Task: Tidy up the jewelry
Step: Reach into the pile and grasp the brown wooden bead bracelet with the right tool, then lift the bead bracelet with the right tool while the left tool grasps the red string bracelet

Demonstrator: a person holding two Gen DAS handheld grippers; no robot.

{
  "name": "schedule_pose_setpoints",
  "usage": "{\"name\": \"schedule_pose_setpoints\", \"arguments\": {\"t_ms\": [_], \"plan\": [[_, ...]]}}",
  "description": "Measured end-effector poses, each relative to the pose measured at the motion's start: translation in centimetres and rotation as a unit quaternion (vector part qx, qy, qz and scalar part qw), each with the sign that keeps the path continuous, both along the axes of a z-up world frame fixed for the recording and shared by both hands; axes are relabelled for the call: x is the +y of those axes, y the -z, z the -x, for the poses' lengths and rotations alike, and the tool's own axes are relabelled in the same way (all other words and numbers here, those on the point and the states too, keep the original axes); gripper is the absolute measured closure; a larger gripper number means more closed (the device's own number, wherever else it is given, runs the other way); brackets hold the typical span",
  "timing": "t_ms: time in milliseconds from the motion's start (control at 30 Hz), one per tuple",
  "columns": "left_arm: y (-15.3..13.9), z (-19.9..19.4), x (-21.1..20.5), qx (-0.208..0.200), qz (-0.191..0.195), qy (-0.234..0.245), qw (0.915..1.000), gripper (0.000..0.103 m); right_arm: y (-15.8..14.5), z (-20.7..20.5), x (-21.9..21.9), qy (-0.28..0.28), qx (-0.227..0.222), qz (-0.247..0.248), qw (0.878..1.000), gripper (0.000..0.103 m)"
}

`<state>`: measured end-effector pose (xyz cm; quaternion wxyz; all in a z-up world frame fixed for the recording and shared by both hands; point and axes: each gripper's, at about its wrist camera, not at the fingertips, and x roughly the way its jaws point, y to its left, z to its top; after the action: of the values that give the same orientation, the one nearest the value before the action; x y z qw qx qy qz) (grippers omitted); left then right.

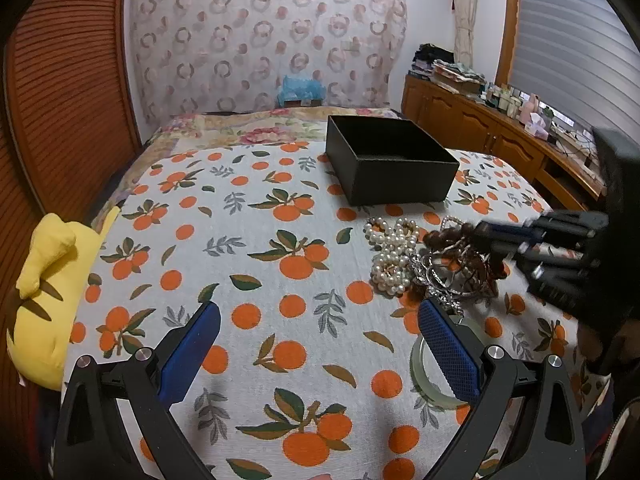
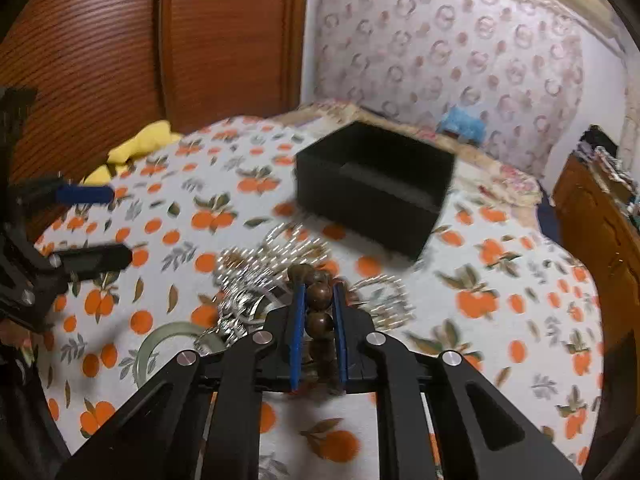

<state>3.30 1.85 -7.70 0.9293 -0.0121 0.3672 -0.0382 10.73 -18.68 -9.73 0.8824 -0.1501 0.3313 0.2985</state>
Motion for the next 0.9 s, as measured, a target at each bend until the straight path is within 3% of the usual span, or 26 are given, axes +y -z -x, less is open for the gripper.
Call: {"name": "schedule_pose_setpoints", "arguments": {"t_ms": [433, 733, 900], "plan": [[0.5, -0.2, -1.1, 0.007, -0.002, 0.016, 0.9998, 0.008, -5.3, 0.1, -5.3, 0.05, -0.062, -0.039, 0.996, 0.088], [-0.4, -1.4, -2.9, 0.005, 0.03, 0.067, 0.9973, 0.008, -5.1, 0.6, -7.3, 0.069, -0.064, -0.032, 0.995, 0.088], [-0.3, -3.1, -5.2, 0.024, 0.042, 0.107, 0.9931, 0.036, -3.8, 0.7, -7.6, 0.074, -0.054, -0.03, 0.995, 0.088]]}}
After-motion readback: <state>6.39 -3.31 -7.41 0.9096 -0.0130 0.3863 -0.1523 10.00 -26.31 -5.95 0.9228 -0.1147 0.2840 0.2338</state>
